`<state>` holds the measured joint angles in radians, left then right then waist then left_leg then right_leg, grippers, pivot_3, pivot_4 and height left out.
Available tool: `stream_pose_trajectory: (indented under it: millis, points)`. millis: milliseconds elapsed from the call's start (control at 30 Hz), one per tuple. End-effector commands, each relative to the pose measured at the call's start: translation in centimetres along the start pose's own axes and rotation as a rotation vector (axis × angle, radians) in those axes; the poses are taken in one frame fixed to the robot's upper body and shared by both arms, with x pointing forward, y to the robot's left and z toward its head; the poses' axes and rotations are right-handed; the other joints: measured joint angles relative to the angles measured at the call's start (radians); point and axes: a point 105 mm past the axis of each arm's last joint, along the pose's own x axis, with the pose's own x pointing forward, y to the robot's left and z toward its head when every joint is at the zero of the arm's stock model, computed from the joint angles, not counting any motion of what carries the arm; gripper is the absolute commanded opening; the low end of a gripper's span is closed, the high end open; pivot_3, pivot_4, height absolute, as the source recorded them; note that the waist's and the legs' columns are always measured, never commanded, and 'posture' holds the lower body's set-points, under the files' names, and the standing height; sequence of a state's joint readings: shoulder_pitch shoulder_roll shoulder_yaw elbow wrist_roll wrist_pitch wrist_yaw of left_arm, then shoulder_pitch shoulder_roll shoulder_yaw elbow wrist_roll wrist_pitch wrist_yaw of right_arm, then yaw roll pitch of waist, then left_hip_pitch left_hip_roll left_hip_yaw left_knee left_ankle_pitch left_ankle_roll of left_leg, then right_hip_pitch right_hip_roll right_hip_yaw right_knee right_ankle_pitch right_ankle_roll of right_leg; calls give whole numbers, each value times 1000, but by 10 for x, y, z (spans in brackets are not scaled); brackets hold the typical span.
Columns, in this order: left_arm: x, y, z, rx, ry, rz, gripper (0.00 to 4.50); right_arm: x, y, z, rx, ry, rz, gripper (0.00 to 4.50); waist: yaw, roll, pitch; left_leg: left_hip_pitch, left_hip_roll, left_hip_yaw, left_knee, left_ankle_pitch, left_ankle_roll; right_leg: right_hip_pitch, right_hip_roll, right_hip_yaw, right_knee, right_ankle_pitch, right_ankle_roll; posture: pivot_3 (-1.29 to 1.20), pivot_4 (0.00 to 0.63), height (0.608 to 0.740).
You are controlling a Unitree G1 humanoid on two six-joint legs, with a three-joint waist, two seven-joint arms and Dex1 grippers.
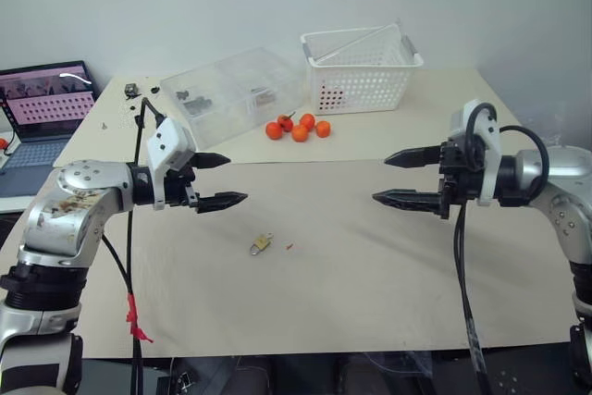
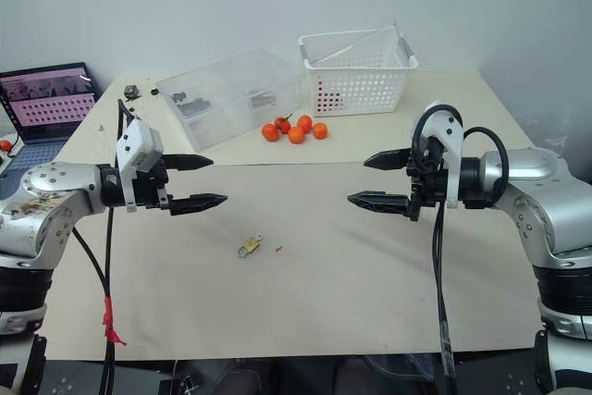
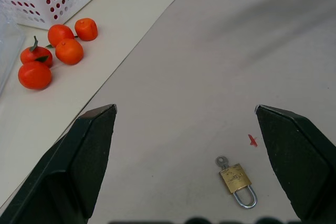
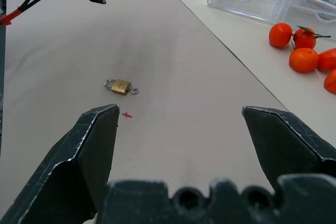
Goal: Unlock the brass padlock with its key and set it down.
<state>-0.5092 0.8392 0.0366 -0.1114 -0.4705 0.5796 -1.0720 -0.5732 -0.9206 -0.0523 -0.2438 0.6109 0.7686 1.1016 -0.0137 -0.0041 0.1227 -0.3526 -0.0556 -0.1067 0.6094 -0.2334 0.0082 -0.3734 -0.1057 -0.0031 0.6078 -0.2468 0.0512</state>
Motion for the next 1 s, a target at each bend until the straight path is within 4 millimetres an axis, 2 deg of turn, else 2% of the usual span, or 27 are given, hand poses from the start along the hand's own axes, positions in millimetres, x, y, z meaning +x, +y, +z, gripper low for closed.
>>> stream_pose_trajectory:
  millis: [33, 200, 267, 367, 433, 633, 800, 1000]
  points:
    - [-5, 3, 3, 40, -9, 41, 4500, 1, 2, 9, -50, -19, 2, 4452, 0, 0, 0, 0, 0, 0, 0, 0, 0, 0, 0, 0, 0, 0, 0, 0, 150, 740]
    - [2, -13, -11, -89, -35, 86, 4500, 11, -1, 4, -41, -34, -20, 4452, -4, 0, 0, 0, 0, 0, 0, -1, 1, -3, 0, 7, 1, 0, 0, 0, 150, 740]
    - [8, -26, -21, -136, -38, 115, 4500, 15, -2, 2, -39, -37, -27, 4452, -2, 0, 0, -1, 0, 1, 0, -1, 1, -4, 0, 8, 1, 0, 0, 0, 150, 740]
    - [14, -43, -30, -142, -63, 153, 4500, 18, -2, 1, -40, -47, -35, 4452, 1, 0, 0, 0, 0, 3, 0, -1, 1, -5, 0, 11, 1, 0, 0, 0, 150, 740]
    - [15, -46, -34, -148, -70, 201, 4500, 19, -2, 0, -40, -50, -40, 4452, 3, 0, 0, -1, 0, 3, 0, -1, 1, -6, 0, 12, 1, 1, 0, 0, 150, 740]
    - [12, -64, -55, -162, -20, 313, 4500, 21, -2, -3, -44, -46, -45, 4452, 9, 0, 0, 0, 0, 5, -1, -1, 1, -6, 0, 14, 1, 2, -3, 0, 150, 740]
    - [21, -86, -78, -207, 30, 349, 4500, 23, -2, -1, -47, -49, -42, 4452, 14, 0, -1, 0, 0, 7, -1, -1, 1, -5, 0, 15, 0, 3, -4, 0, 150, 740]
    - [33, -97, -83, -222, 32, 361, 4500, 24, -2, -1, -45, -46, -36, 4452, 25, 0, -1, 0, 1, 7, -1, -1, 1, -6, 0, 15, -4, 3, -4, 0, 150, 740]
